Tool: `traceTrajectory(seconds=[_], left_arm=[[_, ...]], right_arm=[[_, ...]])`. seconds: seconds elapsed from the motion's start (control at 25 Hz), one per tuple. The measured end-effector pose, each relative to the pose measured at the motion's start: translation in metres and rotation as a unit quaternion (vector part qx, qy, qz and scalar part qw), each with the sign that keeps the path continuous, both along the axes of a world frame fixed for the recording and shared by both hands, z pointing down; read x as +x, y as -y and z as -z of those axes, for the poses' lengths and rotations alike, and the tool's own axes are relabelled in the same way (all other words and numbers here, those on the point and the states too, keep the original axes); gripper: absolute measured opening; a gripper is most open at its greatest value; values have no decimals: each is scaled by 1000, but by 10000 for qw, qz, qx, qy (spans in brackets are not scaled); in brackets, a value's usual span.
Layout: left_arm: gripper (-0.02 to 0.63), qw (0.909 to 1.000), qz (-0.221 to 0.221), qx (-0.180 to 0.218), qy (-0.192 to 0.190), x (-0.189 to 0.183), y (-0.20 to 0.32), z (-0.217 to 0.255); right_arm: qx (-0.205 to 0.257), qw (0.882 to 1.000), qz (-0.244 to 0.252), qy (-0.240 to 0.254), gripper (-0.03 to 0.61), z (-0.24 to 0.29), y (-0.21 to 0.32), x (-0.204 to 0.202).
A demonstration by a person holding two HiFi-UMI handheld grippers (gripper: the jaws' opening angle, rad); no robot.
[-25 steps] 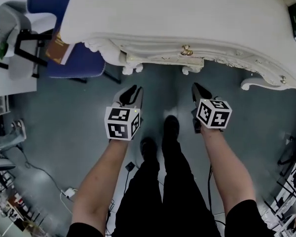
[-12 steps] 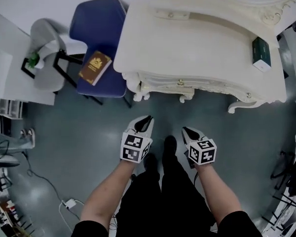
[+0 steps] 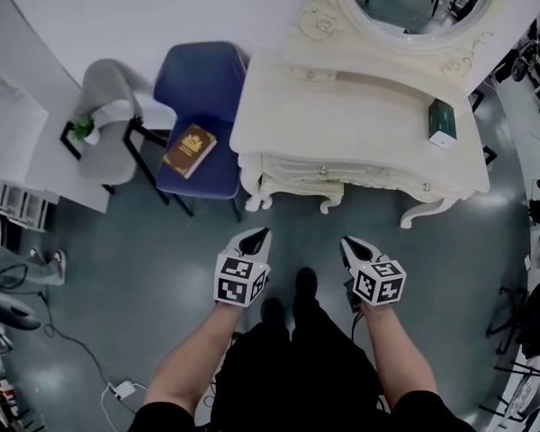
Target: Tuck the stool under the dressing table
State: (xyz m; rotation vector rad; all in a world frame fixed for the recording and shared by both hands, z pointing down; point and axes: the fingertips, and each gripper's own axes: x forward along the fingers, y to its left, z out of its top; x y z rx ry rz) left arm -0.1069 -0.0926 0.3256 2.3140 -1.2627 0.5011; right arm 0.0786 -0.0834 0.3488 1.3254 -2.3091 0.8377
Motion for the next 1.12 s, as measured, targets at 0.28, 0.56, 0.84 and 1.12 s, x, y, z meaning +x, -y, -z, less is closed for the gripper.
traceTrajectory(seconds=[0.28, 0.56, 0.84, 1.12], left_arm=[[17, 9999, 2, -33, -111, -17, -20, 13], [17, 9997, -6, 71, -240, -14, -25, 46], [17, 9977, -167, 641, -142, 19, -7, 103], [17, 9950, -4, 995, -89, 69, 2, 150]], right_arm=[[71, 9990, -374, 243, 3, 36, -35, 10], [167, 9990, -368, 215, 3, 75, -55, 25], [687, 9960, -298, 489, 3, 128, -35, 51], [1199, 9909, 38, 613, 3, 184, -17, 93]])
